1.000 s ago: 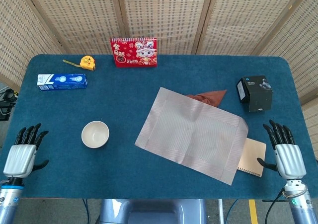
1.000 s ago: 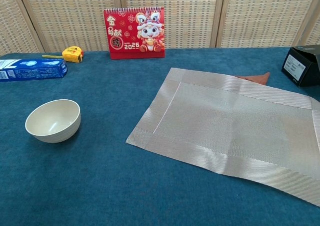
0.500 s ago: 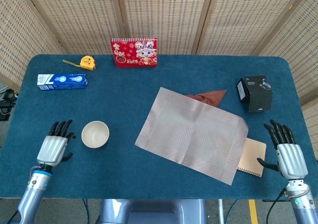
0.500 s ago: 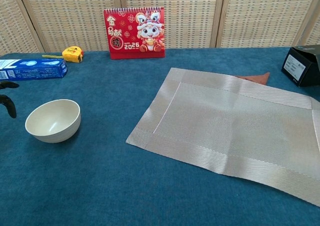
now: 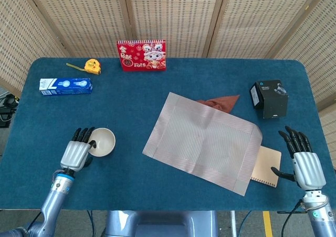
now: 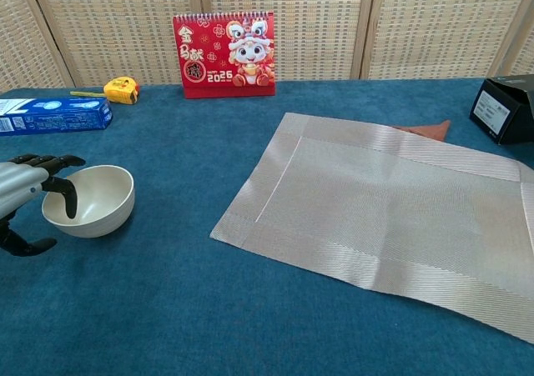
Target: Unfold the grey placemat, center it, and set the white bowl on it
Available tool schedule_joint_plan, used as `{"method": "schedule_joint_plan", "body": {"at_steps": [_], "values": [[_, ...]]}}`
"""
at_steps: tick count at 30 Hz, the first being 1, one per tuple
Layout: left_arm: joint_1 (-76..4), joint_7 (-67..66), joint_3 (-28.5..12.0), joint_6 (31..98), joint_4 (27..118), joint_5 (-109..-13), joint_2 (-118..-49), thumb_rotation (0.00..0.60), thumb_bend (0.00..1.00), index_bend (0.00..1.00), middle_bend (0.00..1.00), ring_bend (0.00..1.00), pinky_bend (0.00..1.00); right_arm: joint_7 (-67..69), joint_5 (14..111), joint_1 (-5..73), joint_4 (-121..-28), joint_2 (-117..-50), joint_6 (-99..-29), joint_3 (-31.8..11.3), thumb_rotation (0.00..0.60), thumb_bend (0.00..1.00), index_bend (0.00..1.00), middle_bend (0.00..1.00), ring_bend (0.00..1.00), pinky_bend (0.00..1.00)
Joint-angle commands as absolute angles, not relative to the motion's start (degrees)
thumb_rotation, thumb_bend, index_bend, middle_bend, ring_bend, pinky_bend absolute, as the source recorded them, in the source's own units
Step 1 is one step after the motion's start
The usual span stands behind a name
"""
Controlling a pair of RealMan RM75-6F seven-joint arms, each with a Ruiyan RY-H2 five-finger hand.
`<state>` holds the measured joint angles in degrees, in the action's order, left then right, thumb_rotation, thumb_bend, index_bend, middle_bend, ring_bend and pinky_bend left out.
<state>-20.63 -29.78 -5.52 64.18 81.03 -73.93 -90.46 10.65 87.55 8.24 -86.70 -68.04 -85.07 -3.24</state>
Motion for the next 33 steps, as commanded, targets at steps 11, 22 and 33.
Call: {"method": "schedule_joint_plan", "body": {"at_steps": [11,22,33], "values": [[-22.15,-27.91,-5.86,66.15,76.41,-74.89,-94.42,0.6,0.52,0.6,0.0,0.0,0.0,11.65,87.79,8.28,-86.45,-68.09,-84.35,-3.27,0.6,0.14,0.13,0.0,0.0,0.0],[-24.09,-27.59,-8.03,66.67,74.05,-74.58,-93.28,0.6,0.52,0.63,0.0,0.0,0.0,12.15,87.59,8.2,-86.15,-68.16,-84.23,-3.59,0.6,0.14,0.13,0.0,0.0,0.0],[-25.25,-25.1,-10.11,66.65,69.92,-72.59,-92.22,0.6,0.53,0.72,0.0,0.0,0.0,12.24,87.8,8.21,-85.94,-68.42,-84.09,-3.66,0.6,0.13,0.13,0.0,0.0,0.0]]}}
